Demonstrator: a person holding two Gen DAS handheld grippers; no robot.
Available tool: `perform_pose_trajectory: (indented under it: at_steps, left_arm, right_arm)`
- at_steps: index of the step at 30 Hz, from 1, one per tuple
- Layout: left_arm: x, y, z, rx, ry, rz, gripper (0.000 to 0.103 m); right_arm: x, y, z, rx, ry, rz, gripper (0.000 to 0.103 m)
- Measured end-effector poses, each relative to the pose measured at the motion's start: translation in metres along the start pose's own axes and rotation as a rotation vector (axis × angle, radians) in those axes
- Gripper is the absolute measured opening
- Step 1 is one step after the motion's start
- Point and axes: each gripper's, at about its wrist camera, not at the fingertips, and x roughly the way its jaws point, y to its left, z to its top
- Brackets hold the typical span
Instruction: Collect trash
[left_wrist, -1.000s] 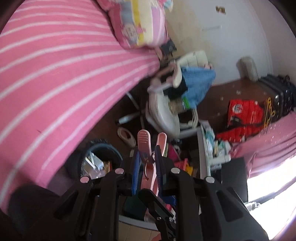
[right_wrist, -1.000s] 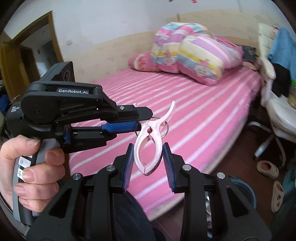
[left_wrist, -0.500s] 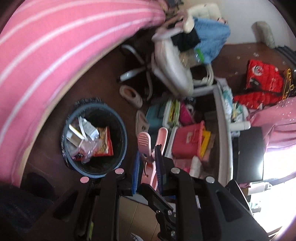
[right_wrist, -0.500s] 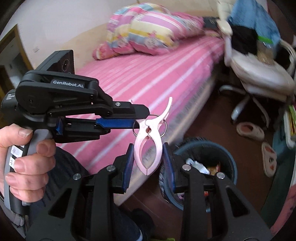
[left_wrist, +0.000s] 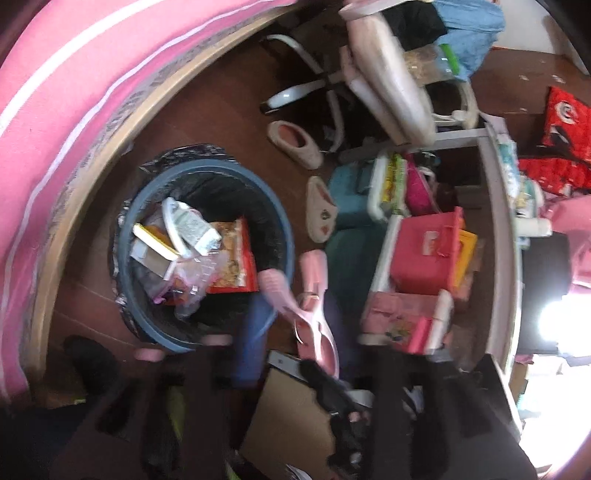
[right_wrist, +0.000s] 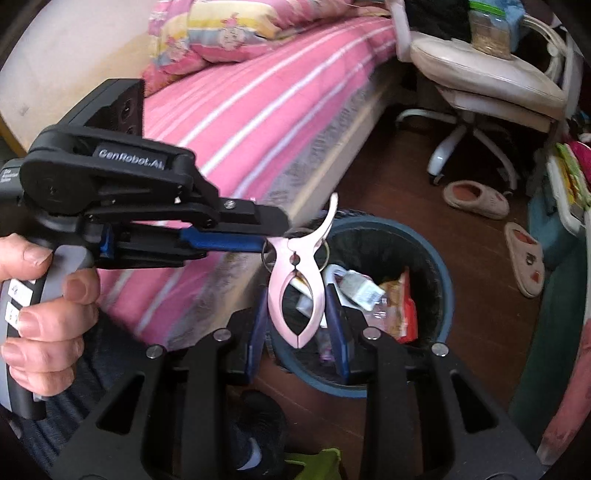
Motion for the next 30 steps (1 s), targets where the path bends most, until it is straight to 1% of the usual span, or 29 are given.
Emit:
perform_pose_trajectory:
  at_steps: [1,2,3,5,6,10,12,13,14,17,19,23,28,30]
  left_arm:
    - [0.000,0.005,0.002,-0.020,-0.029,0.030,0.080]
    - [-0.002,0.006,0.004,-0.029,-0.048,0.041,0.083]
    - [-0.003,0.009,0.008,-0.039,-0.057,0.036,0.084]
    - [-0.005,0.014,0.010,-0.065,-0.062,0.013,0.087]
    - [-0.006,0.016,0.010,-0.074,-0.068,0.013,0.087]
    - [-0.015,0.013,0.008,-0.054,-0.100,0.045,0.087]
    - [-0.025,0.008,0.005,-0.038,-0.133,0.055,0.088]
    - [-0.032,0.005,0.002,-0.026,-0.163,0.067,0.088]
    - [-0.038,0.004,0.000,-0.019,-0.183,0.071,0.089]
    - [-0.067,-0.001,-0.009,0.006,-0.252,0.061,0.089]
    - [-0.086,-0.006,-0.014,0.024,-0.299,0.063,0.089]
    - [-0.138,-0.008,-0.031,0.055,-0.419,0.052,0.090]
    - [-0.198,0.003,-0.054,0.018,-0.514,0.017,0.091]
    - [-0.229,0.007,-0.067,0.014,-0.578,0.014,0.092]
  right_arm:
    - [0.004,-0.002,0.000,0.002,0.007,-0.017,0.046]
    - [0.009,-0.005,-0.002,0.004,0.017,-0.044,0.067]
    - [0.010,-0.006,-0.002,0.002,0.017,-0.051,0.074]
    - [0.012,-0.007,-0.005,-0.005,0.023,-0.063,0.074]
    - [0.012,-0.007,-0.007,-0.007,0.025,-0.068,0.074]
    - [0.006,-0.004,-0.009,-0.013,0.005,-0.066,0.078]
    - [-0.001,0.001,-0.007,-0.025,-0.016,-0.061,0.079]
    - [-0.006,0.006,-0.006,-0.034,-0.030,-0.059,0.079]
    - [-0.009,0.007,-0.004,-0.039,-0.037,-0.059,0.081]
    - [-0.030,0.026,0.002,-0.068,-0.096,-0.043,0.085]
    - [-0.039,0.035,0.006,-0.082,-0.116,-0.031,0.087]
    - [-0.062,0.064,0.017,-0.125,-0.170,0.002,0.088]
    - [-0.090,0.115,0.029,-0.200,-0.244,0.056,0.090]
    - [-0.098,0.133,0.032,-0.229,-0.264,0.077,0.091]
